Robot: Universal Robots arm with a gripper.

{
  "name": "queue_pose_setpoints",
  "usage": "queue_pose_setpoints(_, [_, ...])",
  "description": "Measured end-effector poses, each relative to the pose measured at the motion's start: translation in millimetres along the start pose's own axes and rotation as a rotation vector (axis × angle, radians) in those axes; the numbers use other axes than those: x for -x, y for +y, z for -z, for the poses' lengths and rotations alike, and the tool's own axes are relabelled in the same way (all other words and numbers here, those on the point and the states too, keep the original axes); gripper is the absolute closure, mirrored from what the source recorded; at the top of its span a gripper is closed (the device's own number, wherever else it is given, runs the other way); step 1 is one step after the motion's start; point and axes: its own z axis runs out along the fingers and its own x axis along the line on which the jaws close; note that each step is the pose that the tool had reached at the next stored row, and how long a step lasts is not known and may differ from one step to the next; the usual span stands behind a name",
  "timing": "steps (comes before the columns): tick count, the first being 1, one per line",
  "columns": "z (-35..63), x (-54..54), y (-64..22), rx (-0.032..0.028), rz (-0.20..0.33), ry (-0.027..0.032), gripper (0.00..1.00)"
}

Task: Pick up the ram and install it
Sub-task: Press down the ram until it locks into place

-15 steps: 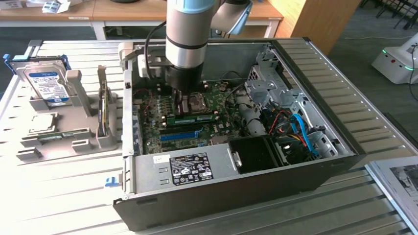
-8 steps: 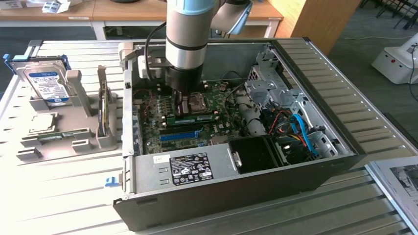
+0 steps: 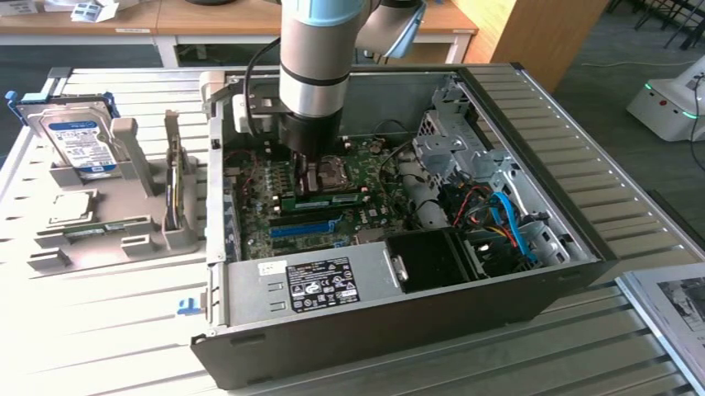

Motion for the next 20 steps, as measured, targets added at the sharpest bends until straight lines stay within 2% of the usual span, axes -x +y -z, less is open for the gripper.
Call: queue_pose_setpoints(20, [-2.4, -0.2, -0.2, -0.0001, 0.0, 0.0, 0.9])
